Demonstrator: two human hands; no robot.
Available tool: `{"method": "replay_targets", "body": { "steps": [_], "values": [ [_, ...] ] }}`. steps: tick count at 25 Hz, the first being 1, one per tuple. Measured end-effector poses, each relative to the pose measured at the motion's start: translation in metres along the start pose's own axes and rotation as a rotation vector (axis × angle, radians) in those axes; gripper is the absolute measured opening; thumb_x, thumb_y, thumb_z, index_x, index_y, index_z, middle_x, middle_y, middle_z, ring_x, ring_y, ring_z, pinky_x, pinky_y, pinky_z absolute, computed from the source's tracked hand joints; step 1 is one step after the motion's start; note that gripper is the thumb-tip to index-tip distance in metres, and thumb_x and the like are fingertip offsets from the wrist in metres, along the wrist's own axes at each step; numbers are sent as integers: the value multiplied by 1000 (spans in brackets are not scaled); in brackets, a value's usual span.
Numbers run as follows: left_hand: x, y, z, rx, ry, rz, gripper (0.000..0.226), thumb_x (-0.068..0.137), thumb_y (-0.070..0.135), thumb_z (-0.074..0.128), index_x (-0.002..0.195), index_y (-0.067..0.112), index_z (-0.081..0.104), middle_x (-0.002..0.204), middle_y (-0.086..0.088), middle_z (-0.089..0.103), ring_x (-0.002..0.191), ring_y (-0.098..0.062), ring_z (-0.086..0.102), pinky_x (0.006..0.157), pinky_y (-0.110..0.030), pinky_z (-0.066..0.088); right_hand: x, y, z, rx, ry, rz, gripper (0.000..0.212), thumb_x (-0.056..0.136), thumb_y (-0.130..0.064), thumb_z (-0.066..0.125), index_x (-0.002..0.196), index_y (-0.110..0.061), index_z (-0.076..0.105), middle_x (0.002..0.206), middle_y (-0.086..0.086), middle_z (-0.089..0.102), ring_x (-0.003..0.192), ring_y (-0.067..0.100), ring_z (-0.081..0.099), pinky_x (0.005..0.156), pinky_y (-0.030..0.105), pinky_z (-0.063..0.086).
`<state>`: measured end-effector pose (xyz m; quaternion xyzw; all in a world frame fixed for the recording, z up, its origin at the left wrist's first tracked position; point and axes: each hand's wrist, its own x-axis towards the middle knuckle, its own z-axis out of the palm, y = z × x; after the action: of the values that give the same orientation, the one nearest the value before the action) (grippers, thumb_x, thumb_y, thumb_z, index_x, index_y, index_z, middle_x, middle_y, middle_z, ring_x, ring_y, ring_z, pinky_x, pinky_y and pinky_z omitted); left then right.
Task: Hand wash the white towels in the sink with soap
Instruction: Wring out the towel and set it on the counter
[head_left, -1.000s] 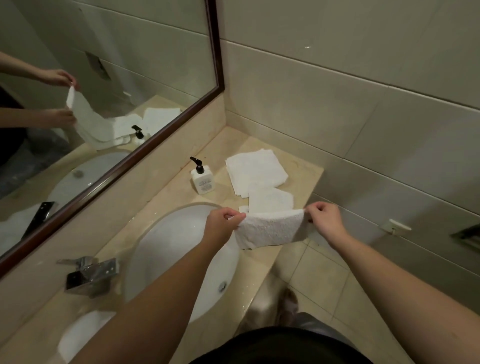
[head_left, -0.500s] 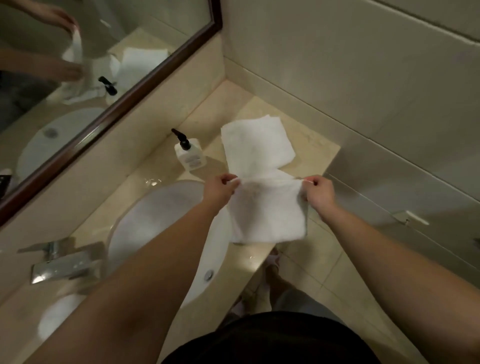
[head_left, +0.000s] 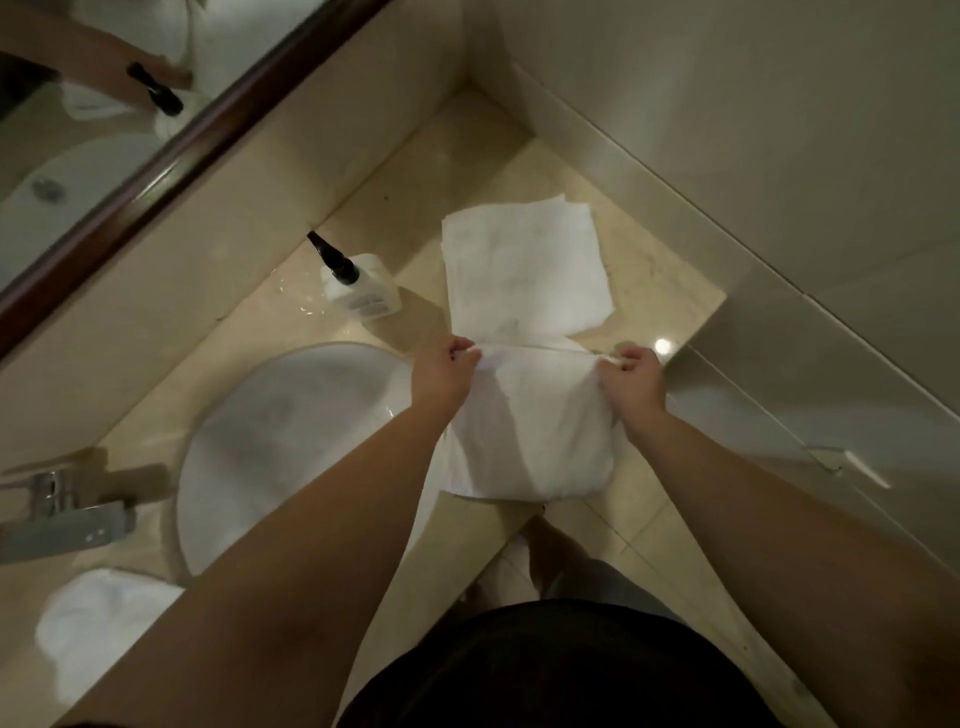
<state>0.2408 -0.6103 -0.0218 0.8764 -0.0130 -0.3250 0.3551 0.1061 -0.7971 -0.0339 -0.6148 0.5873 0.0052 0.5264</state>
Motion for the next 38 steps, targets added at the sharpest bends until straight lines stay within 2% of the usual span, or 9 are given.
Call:
{"method": "replay_targets", "body": {
  "steps": [3,8,11,17,22,25,27,31,38],
  "values": [
    [-6,-8,7,67,35,-57,52,89,30,72,134,12,54,129,-10,57,117,-27,57,100,-39,47,-7,7,1,-67,-43,-5,60,83,-22,75,132,-11,44,125,7,57,110,25,57,97,40,49],
    [-26,-29,17,35,-37,-374,82,82,64,68,131,1,48,125,-13,60,113,-32,60,86,-38,49,-28,24,11,-97,-37,166,75,76,-46,80,130,-9,45,129,8,55,115,28,56,90,39,48],
    [-32,-29,23,-99,-123,-437,86,82,62,69,137,0,47,134,-11,57,122,-34,55,93,-39,48,-34,29,16,-127,-62,239,86,74,-53,78,136,-4,45,135,11,55,119,33,55,90,41,48],
    [-51,-31,27,-329,-131,-280,69,91,49,66,142,7,47,139,-7,55,126,-29,53,93,-32,42,-46,31,14,-114,-117,69,60,90,-39,67,138,-7,49,125,6,57,113,27,54,84,35,41],
    [-57,-18,9,-493,-73,-117,55,93,39,67,139,13,52,120,4,61,112,-20,59,90,-29,48,-61,14,4,80,-53,-75,37,89,-30,71,114,-4,60,103,4,65,96,23,63,78,27,49],
    [-51,5,-7,-553,-46,-41,45,92,35,69,130,15,57,110,10,63,97,-8,63,75,-16,50,-64,-16,-1,158,-38,-160,24,89,-24,71,99,-7,59,90,3,65,82,20,62,65,21,50],
    [-42,23,-17,-583,-35,-37,37,93,36,68,124,20,56,105,12,63,91,-4,62,67,-14,49,-57,-40,-2,171,-28,-196,23,87,-26,73,95,-9,59,89,6,65,78,22,62,71,34,54],
    [-9,55,-28,-630,-20,-38,42,93,40,67,124,14,54,114,2,64,104,-20,64,79,-27,51,-23,-85,-1,117,-2,-251,29,83,-34,76,93,-13,58,96,11,69,88,31,68,84,47,56],
    [58,84,-21,-538,24,-98,59,94,47,63,140,13,45,122,2,52,111,-20,52,89,-36,41,56,-125,21,-40,4,-291,50,86,-39,72,118,-3,59,110,12,66,101,29,64,83,32,49]
  ]
}}
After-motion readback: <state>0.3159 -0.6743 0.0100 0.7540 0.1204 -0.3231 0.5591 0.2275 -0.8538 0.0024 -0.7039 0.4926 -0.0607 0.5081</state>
